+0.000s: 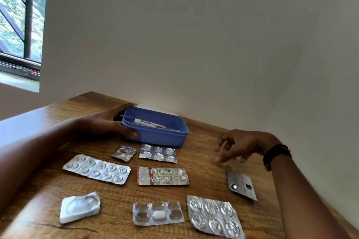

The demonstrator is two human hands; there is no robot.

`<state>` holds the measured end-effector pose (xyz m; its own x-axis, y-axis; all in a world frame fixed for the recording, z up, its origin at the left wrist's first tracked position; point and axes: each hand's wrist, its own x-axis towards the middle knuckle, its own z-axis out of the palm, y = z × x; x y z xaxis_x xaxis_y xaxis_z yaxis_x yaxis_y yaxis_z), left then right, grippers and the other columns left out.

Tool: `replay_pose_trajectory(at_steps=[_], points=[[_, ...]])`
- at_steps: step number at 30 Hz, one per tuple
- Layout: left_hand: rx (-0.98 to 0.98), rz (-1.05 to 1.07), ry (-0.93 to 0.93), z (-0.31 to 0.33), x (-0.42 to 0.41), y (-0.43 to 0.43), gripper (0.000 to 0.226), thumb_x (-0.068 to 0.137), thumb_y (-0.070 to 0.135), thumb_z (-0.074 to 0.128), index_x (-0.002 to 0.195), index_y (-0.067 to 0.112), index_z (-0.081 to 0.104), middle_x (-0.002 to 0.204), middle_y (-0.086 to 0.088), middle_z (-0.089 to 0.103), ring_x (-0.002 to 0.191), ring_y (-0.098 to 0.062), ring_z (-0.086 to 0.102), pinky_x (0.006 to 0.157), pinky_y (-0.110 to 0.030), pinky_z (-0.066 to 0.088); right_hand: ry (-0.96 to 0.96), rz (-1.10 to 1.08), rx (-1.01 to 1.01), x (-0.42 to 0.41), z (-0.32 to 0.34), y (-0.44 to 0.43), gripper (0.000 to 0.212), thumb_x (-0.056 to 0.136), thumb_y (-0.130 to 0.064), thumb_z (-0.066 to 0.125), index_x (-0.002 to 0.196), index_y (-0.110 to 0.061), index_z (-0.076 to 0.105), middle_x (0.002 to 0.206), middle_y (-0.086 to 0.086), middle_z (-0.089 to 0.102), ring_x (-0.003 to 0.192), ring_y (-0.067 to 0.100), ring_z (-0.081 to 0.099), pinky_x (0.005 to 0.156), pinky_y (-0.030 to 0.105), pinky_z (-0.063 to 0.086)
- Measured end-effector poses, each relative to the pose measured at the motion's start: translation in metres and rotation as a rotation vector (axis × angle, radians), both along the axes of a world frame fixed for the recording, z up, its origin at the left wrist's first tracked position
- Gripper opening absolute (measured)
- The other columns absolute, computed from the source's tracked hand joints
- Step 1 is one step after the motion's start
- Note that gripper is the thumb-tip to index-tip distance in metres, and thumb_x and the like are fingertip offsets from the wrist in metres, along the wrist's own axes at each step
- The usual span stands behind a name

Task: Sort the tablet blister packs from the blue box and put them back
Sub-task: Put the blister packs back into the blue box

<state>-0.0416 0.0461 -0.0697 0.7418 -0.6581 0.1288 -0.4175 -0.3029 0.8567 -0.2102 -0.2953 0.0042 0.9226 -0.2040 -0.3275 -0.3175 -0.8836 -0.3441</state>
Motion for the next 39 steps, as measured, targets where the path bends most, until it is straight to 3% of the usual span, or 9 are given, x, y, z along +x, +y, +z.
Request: replay_pose_trajectory(at_steps=[5,8,14,17,21,26,32,36,39], points=[[0.007,0.016,-0.025,0.001,-0.001,-0.001,0.110,0.052,0.045,0.081,0.146,0.034,0.027,0.119,0.022,0.049,0.109,-0.002,0.050,0.081,-0.016,0.041,0.256,-0.147,-0.011,-0.012,-0.002,-0.020,0.080,0.029,-0.043,0.099,0.101,-0.028,0.066,0.096,-0.002,0.064,0.092,0.017,0.062,0.065,0.034,0.058],[0.010,0.021,-0.033,0.002,-0.003,0.000,0.108,0.054,0.043,0.081,0.147,0.030,0.029,0.135,0.011,0.050,0.122,-0.013,0.049,0.099,-0.034,0.046,0.269,-0.160,-0.028,-0.011,-0.003,-0.018,0.086,0.025,-0.044,0.099,0.101,-0.023,0.064,0.101,0.004,0.065,0.086,0.018,0.063,0.065,0.036,0.059],[0.024,0.027,-0.029,0.004,-0.006,0.000,0.106,0.063,0.036,0.085,0.150,0.027,0.026,0.145,0.001,0.046,0.128,-0.019,0.047,0.108,-0.043,0.040,0.027,-0.188,0.038,0.002,-0.009,0.000,0.074,0.046,-0.054,0.088,0.106,-0.018,0.062,0.114,0.017,0.066,0.100,0.031,0.069,0.066,0.037,0.062],[0.017,0.022,-0.031,0.004,-0.006,0.000,0.106,0.062,0.036,0.087,0.149,0.027,0.027,0.145,0.001,0.047,0.128,-0.019,0.047,0.110,-0.045,0.039,0.031,-0.142,0.064,0.004,-0.007,0.006,0.085,0.033,-0.059,0.089,0.106,-0.022,0.065,0.115,0.009,0.064,0.097,0.025,0.068,0.062,0.029,0.059],[0.014,0.014,-0.033,0.003,-0.006,0.000,0.108,0.057,0.039,0.083,0.149,0.026,0.028,0.142,0.002,0.049,0.127,-0.019,0.049,0.110,-0.046,0.040,0.000,-0.092,0.086,0.005,-0.006,0.010,0.065,0.053,-0.041,0.091,0.108,-0.020,0.064,0.112,0.008,0.063,0.095,0.024,0.069,0.067,0.032,0.061],[-0.011,-0.004,-0.016,0.002,-0.003,0.000,0.106,0.059,0.039,0.088,0.146,0.032,0.028,0.130,0.012,0.050,0.110,-0.003,0.051,0.086,-0.020,0.044,-0.277,-0.022,0.395,0.003,-0.001,0.009,0.034,0.076,-0.006,0.078,0.108,-0.006,0.067,0.098,0.013,0.072,0.076,0.018,0.072,0.056,0.024,0.058],[-0.030,-0.012,-0.005,0.000,0.002,0.000,0.098,0.060,0.041,0.087,0.138,0.041,0.028,0.118,0.023,0.049,0.104,0.003,0.050,0.079,-0.014,0.042,-0.652,0.088,0.644,0.000,0.009,0.010,0.030,0.062,-0.016,0.083,0.091,-0.014,0.076,0.091,0.011,0.073,0.081,0.025,0.071,0.064,0.032,0.060],[-0.031,-0.023,-0.009,-0.002,0.004,0.002,0.100,0.050,0.049,0.084,0.133,0.047,0.028,0.118,0.027,0.048,0.107,0.003,0.050,0.083,-0.015,0.042,-0.952,0.140,0.421,0.009,0.004,0.021,0.021,0.067,-0.006,0.084,0.085,-0.012,0.076,0.090,0.010,0.075,0.089,0.027,0.071,0.082,0.039,0.060],[-0.058,-0.026,-0.005,-0.004,0.006,0.003,0.102,0.042,0.054,0.088,0.127,0.051,0.032,0.121,0.028,0.051,0.111,0.003,0.052,0.087,-0.017,0.044,-1.178,0.161,0.200,0.019,-0.003,0.035,0.014,0.073,-0.004,0.081,0.085,-0.010,0.075,0.088,0.003,0.073,0.086,0.016,0.070,0.080,0.035,0.060]])
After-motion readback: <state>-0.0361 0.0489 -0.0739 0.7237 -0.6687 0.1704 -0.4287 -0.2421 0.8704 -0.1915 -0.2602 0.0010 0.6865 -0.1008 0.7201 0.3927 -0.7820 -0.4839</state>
